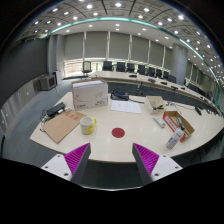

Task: Pour water

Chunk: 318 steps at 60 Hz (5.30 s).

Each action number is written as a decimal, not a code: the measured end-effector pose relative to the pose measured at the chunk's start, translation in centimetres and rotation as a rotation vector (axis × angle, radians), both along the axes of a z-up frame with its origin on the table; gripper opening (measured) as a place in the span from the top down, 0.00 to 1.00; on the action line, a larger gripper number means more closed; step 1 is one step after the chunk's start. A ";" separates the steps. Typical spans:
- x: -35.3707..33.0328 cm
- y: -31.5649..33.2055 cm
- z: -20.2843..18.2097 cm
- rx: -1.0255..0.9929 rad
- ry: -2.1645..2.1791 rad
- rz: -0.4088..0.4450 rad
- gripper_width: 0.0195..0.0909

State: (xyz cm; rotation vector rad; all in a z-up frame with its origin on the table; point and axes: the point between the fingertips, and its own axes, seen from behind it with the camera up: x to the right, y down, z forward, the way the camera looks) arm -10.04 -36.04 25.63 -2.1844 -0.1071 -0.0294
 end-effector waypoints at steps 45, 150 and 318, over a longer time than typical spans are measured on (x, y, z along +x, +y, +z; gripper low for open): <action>35.2 7.8 -12.7 0.093 0.018 -0.208 0.06; 3.3 34.7 -0.6 0.414 -1.276 0.308 0.72; 0.4 6.9 -3.3 -0.034 0.004 -0.091 0.07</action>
